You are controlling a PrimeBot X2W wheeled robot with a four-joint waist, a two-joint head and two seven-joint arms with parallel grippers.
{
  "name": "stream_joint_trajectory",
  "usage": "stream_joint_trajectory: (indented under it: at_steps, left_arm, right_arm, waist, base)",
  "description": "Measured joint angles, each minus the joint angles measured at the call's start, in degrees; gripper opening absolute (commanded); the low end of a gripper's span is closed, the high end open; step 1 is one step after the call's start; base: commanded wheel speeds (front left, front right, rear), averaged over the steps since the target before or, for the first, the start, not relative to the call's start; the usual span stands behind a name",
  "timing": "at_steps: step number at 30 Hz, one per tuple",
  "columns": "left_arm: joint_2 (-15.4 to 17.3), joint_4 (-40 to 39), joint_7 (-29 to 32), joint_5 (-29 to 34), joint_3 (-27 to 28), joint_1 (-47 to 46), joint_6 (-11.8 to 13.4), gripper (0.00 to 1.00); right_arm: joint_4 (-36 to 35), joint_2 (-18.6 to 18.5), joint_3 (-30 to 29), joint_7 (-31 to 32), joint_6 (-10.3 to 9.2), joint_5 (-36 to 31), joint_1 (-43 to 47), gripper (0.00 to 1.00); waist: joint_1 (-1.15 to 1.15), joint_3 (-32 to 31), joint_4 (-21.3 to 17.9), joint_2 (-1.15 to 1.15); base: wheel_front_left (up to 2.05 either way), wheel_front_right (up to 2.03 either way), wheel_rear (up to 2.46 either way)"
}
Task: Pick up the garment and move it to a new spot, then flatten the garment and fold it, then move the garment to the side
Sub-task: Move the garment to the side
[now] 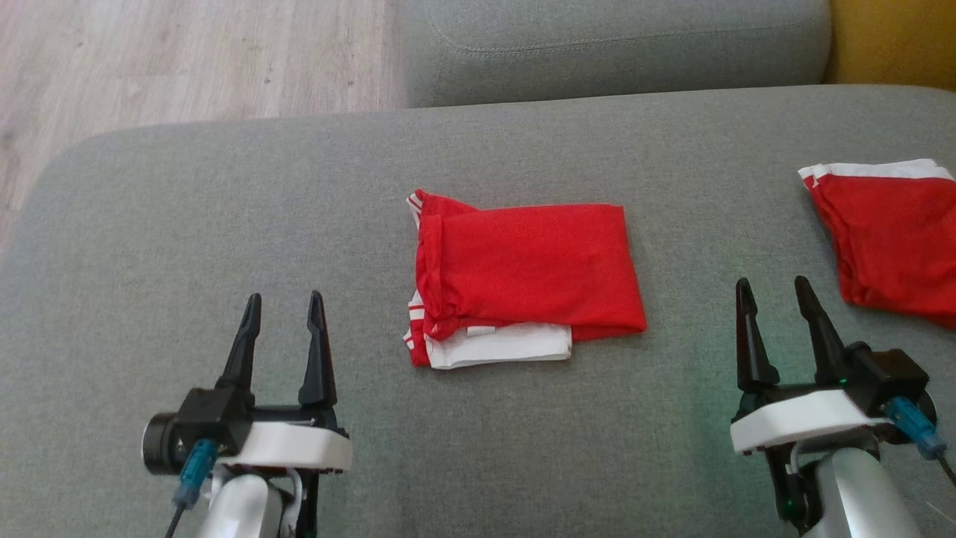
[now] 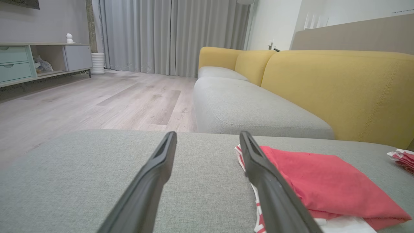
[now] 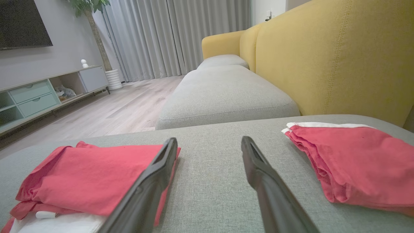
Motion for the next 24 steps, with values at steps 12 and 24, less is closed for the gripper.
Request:
stream_joint_trajectory:
  at_steps: [12, 24]
  left_arm:
    - [0.01, -0.11, 0.0, -0.08, -0.94, -1.16, -0.03, 1.0]
    - [-0.08, 0.68, 0.0, -1.13, -4.95, -7.21, -0.21, 1.0]
  right_arm:
    - [0.62, 0.03, 0.52, 0.02, 0.0, -1.42, -1.56, 1.0]
    - [19.65, -0.09, 6.08, 8.57, 0.0, 6.28, -19.02, 1.0]
  waist:
    - [0.0, 2.63, 1.28, 0.0]
    - [0.02, 10.55, 5.97, 0.0]
  base:
    - [0.0, 0.0, 0.0]
    - [0.0, 0.0, 0.0]
